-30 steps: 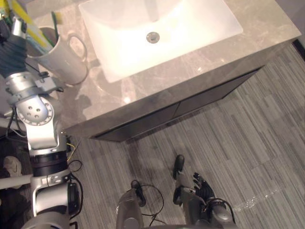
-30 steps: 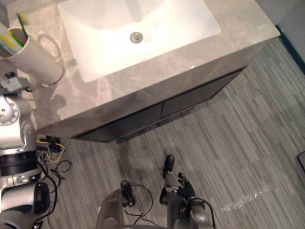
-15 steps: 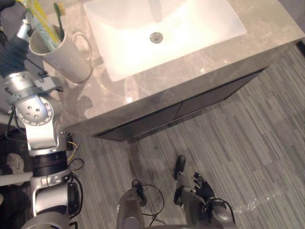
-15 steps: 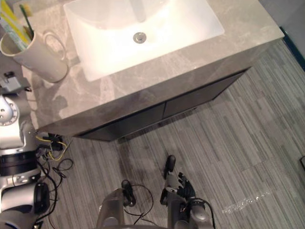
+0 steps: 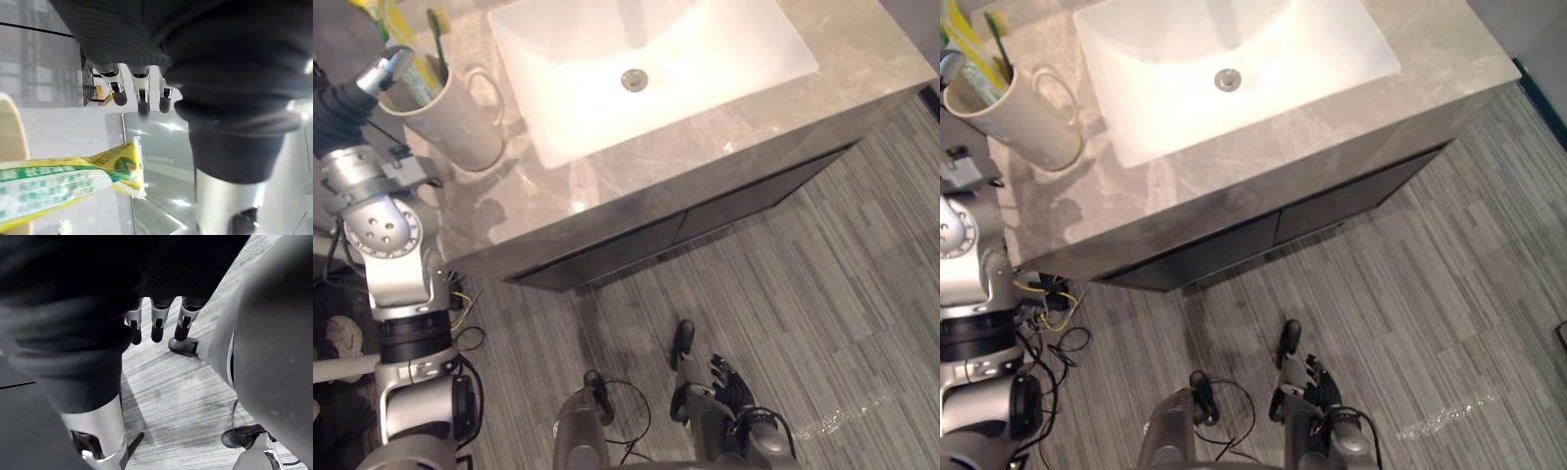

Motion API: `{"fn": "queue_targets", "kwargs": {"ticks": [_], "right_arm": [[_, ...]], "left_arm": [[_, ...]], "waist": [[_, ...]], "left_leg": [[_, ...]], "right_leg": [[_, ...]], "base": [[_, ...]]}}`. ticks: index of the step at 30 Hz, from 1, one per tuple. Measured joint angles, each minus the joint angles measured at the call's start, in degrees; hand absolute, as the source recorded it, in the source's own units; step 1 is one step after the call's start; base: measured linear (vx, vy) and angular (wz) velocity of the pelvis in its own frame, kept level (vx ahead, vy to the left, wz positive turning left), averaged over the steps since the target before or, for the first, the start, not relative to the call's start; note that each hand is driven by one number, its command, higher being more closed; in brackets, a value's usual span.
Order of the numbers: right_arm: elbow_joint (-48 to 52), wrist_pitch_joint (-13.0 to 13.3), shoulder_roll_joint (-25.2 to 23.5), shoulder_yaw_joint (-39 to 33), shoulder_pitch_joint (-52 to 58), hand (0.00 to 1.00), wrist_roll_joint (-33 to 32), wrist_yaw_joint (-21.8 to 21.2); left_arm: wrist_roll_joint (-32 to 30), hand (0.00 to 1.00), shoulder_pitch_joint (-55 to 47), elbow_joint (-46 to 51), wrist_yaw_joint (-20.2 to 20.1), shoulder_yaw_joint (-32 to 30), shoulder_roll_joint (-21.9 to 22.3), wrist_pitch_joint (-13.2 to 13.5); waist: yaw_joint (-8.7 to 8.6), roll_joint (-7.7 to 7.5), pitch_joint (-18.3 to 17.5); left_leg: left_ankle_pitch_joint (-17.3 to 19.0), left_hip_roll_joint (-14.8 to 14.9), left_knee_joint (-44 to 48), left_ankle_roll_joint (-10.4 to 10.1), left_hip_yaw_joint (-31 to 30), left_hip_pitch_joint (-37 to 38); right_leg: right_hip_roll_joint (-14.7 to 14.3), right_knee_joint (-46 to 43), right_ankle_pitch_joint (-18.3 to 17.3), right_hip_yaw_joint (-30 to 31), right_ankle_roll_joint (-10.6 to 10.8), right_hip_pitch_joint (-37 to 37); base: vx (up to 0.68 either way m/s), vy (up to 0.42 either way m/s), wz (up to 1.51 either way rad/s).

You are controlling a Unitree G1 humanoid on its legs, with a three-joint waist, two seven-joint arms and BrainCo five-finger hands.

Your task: Organize washtable

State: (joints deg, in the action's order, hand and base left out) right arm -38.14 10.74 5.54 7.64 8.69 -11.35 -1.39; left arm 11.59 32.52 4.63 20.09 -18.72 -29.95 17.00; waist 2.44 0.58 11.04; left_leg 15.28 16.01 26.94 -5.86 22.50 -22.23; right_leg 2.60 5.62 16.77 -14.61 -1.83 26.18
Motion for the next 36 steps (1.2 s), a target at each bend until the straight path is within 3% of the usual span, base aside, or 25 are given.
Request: {"fn": "queue_targets", "kwargs": {"ticks": [14, 17, 20, 23, 24, 26, 32, 36], "right_arm": [[-4.8, -1.25, -0.72, -0.58, 0.52, 0.0, 0.74, -0.11], [-6.79, -1.43, -0.71, -1.4, 0.56, 0.0, 1.29, -0.11], [-8.79, -2.14, -0.72, -3.57, 0.33, 0.0, 1.91, -0.12], [-13.19, -2.33, -0.72, -5.96, -0.83, 0.0, 2.59, -0.13], [-15.78, -2.45, -0.71, -7.54, -1.86, 0.0, 2.95, -0.08], [-17.77, -2.56, -0.55, -8.63, -2.26, 0.0, 3.03, -0.11], [-21.59, -2.84, 0.61, -10.21, -2.24, 0.0, 4.72, -0.15], [-22.25, -3.33, 0.61, -12.29, -2.07, 0.0, 4.72, -0.17]], "left_arm": [[7.37, 0.0, -12.57, 6.41, -6.38, -2.15, -0.05, 3.61], [8.03, 0.0, -15.68, 7.24, -7.56, -2.45, 0.59, 3.68], [8.0, 0.0, -20.75, 9.1, -7.58, -5.5, 5.79, 3.67], [7.96, 0.0, -27.57, 11.63, -7.42, -6.25, 15.01, 3.2], [7.9, 0.0, -32.23, 13.39, -7.42, -6.04, 19.78, 2.34], [8.02, 0.0, -36.7, 15.15, -7.82, -4.63, 23.98, 0.58], [8.34, 0.0, -43.34, 18.54, -12.57, 1.31, 27.94, -1.74], [12.27, 0.0, -46.97, 18.68, -15.92, 3.77, 28.73, -2.87]], "waist": [[0.5, 1.57, -4.91], [1.48, 2.08, -6.02], [1.57, 2.95, -7.32], [1.63, 3.14, -8.61], [1.64, 3.05, -8.72], [1.63, 2.67, -9.04], [1.51, 2.56, -9.01], [1.18, 2.23, -8.77]], "left_leg": [[-2.01, -2.0, -7.44, -0.48, -0.14, 11.91], [-2.6, -2.51, -9.55, -0.71, -0.51, 15.24], [-3.11, -3.27, -11.54, -0.72, -1.1, 18.63], [-3.54, -4.53, -13.56, -0.56, -2.69, 21.78], [-3.52, -5.1, -14.36, -0.49, -3.11, 23.18], [-3.4, -5.96, -14.97, -0.3, -3.82, 24.49], [-3.11, -7.26, -14.96, 0.25, -4.79, 26.91], [-2.53, -8.2, -15.37, 0.76, -5.21, 26.88]], "right_leg": [[0.46, 0.01, -2.97, -2.14, 0.04, -9.75], [0.52, 0.02, -3.58, -2.72, 0.45, -12.48], [0.85, 0.02, -4.22, -3.37, 1.14, -15.37], [1.61, 0.04, -4.81, -4.36, 1.92, -18.49], [2.08, 0.07, -4.91, -4.39, 2.17, -19.95], [2.53, 0.28, -4.98, -4.75, 2.47, -21.18], [3.68, 0.31, -4.51, -4.67, 3.22, -24.32], [4.13, 0.35, -5.15, -4.37, 3.63, -23.85]], "base": [[0.05, 0.047, 0.07], [0.05, 0.028, 0.11], [0.05, 0.032, 0.14], [0.03, 0.044, 0.22], [0.0, 0.073, 0.17], [-0.02, 0.069, 0.14], [-0.07, 0.047, 0.07], [-0.1, 0.012, -0.07]]}}
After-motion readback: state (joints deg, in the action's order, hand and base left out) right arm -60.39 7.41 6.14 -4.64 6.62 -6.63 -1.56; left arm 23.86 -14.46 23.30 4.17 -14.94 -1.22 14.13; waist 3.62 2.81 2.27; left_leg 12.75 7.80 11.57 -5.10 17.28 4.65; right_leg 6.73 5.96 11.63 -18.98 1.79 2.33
